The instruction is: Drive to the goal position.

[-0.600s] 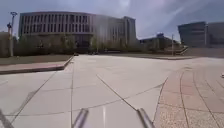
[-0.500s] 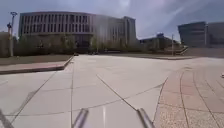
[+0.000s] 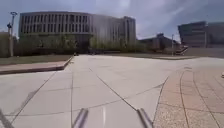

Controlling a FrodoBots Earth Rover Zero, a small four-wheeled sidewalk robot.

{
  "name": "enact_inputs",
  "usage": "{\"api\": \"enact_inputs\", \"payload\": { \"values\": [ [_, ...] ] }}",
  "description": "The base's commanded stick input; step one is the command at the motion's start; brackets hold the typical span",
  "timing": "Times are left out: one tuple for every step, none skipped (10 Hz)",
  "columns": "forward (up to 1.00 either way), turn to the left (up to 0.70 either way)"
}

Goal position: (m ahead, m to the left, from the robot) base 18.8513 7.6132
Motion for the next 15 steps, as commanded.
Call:
{"api": "enact_inputs", "payload": {
  "values": [
    [1.0,0.0],
    [1.0,0.0],
    [1.0,0.0],
    [1.0,0.0],
    [1.0,0.0],
    [1.0,0.0],
    [1.0,0.0],
    [1.0,0.0],
    [1.0,0.0],
    [1.0,0.0],
    [1.0,0.0],
    [1.0,0.0],
    [1.0,0.0],
    [1.0,0.0],
    [1.0,0.0]
  ]
}}
